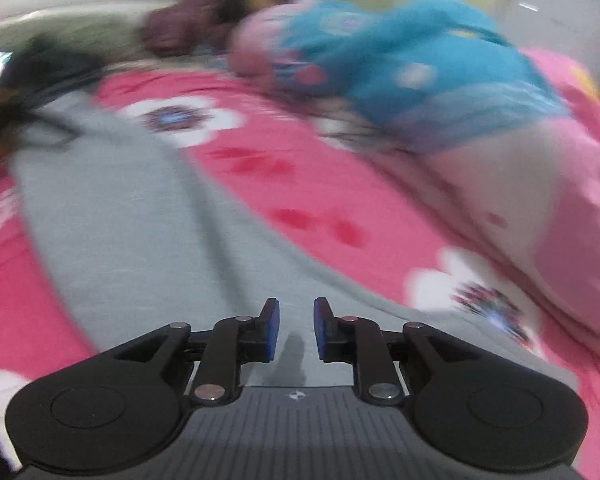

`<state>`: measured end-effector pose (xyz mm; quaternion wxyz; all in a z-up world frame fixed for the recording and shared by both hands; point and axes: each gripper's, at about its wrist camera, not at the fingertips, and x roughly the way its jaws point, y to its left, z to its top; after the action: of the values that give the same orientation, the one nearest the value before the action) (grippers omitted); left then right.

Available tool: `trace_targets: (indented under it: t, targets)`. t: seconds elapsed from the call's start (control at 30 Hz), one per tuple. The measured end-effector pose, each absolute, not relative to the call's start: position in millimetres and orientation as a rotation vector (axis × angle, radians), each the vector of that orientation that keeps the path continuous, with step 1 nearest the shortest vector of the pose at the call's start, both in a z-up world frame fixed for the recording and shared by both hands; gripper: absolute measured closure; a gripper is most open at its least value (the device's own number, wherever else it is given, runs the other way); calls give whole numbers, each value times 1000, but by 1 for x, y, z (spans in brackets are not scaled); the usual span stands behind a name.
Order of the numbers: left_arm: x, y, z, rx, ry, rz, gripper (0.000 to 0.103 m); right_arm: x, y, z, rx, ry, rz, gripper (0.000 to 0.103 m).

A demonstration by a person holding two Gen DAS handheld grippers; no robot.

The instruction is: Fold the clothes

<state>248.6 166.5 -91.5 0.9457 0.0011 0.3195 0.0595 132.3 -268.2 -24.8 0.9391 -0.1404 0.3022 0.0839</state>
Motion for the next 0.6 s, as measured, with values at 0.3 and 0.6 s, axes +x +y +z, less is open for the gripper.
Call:
trace_targets:
  t: [0.3,0.6]
  targets:
    - [249,170,-92,-28,654,117,39,85,-459,-63,340,689,-454,56]
    - [249,170,-92,-40,655,120,38,40,-363,-38,51,587,109,15]
